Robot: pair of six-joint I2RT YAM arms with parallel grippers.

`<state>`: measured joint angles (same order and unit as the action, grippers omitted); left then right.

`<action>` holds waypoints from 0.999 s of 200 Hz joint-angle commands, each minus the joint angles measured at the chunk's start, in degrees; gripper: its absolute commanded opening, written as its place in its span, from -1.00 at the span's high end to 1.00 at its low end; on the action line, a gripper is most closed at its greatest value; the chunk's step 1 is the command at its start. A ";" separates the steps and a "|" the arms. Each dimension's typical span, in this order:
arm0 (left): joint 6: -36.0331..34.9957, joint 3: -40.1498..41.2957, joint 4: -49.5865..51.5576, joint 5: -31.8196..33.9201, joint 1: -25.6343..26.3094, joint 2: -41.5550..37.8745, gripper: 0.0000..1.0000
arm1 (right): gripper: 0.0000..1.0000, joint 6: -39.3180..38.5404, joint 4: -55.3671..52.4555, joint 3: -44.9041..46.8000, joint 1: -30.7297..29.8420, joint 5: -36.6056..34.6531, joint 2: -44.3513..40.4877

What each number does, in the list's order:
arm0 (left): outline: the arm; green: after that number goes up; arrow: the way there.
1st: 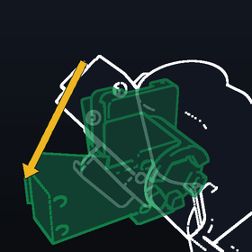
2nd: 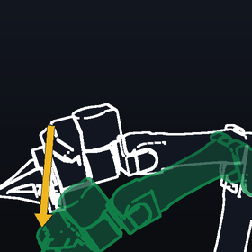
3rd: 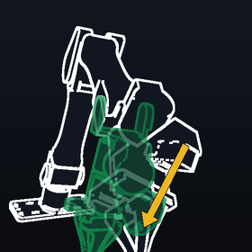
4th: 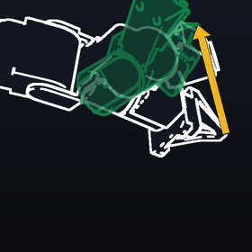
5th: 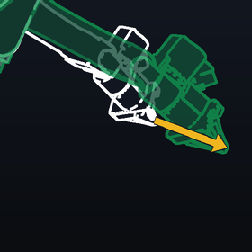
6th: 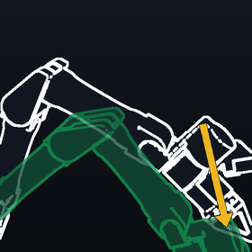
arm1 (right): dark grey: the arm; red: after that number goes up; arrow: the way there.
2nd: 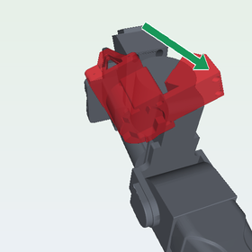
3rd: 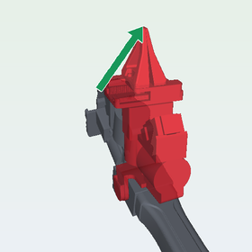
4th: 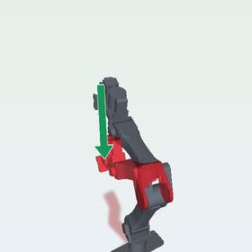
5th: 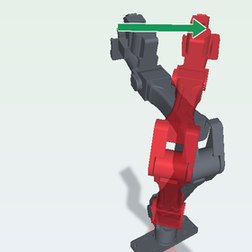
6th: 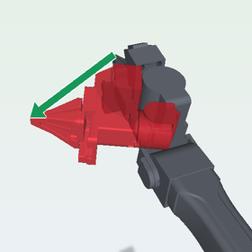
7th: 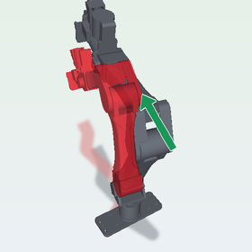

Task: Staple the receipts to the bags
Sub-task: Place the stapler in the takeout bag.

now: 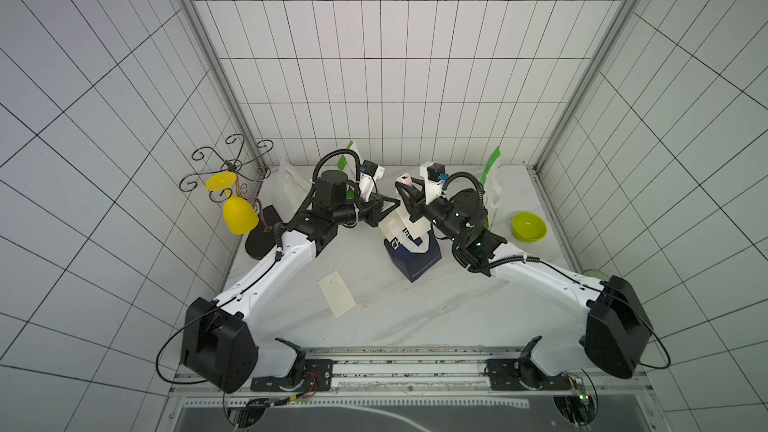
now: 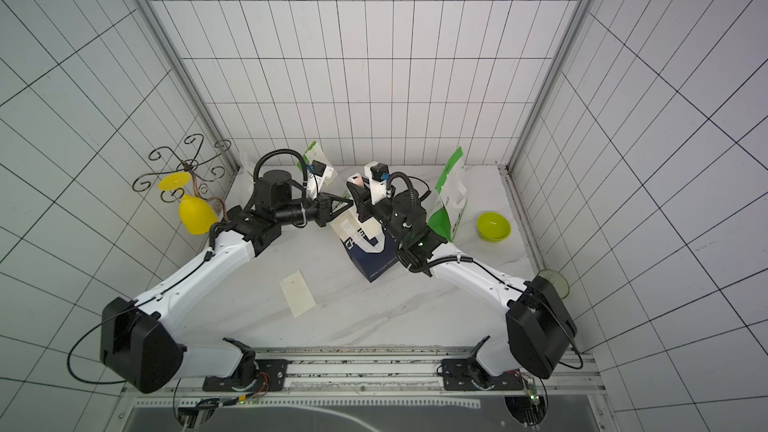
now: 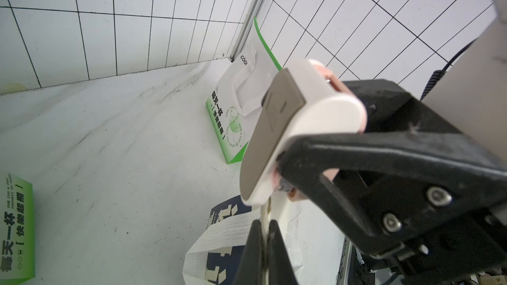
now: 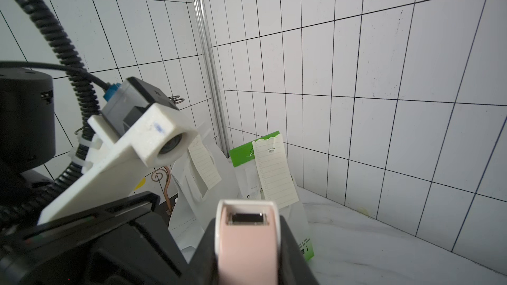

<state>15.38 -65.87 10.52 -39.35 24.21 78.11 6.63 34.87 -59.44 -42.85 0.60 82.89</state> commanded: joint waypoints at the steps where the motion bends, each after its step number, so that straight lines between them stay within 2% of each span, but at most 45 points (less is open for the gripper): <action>1: -0.70 -1.19 -1.10 0.34 -0.26 -1.36 1.00 | 1.00 -1.94 -0.79 -5.43 -0.35 -2.63 -0.69; 89: -4.51 1.21 -5.25 0.95 0.03 -3.85 1.00 | 1.00 -0.66 -4.84 -3.53 -0.30 -2.98 -1.79; 142: -7.32 1.73 -5.47 3.70 1.28 -4.09 1.00 | 1.00 0.86 -10.01 -5.06 -0.33 -2.44 -2.36; 200: -7.03 5.03 -11.10 3.68 1.37 -5.60 1.00 | 1.00 2.89 -13.95 -4.46 -0.39 -2.18 -3.61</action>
<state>9.26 -61.19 6.66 -35.14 25.47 74.72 8.23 24.45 -59.44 -42.92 -1.39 80.71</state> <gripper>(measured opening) 0.047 0.277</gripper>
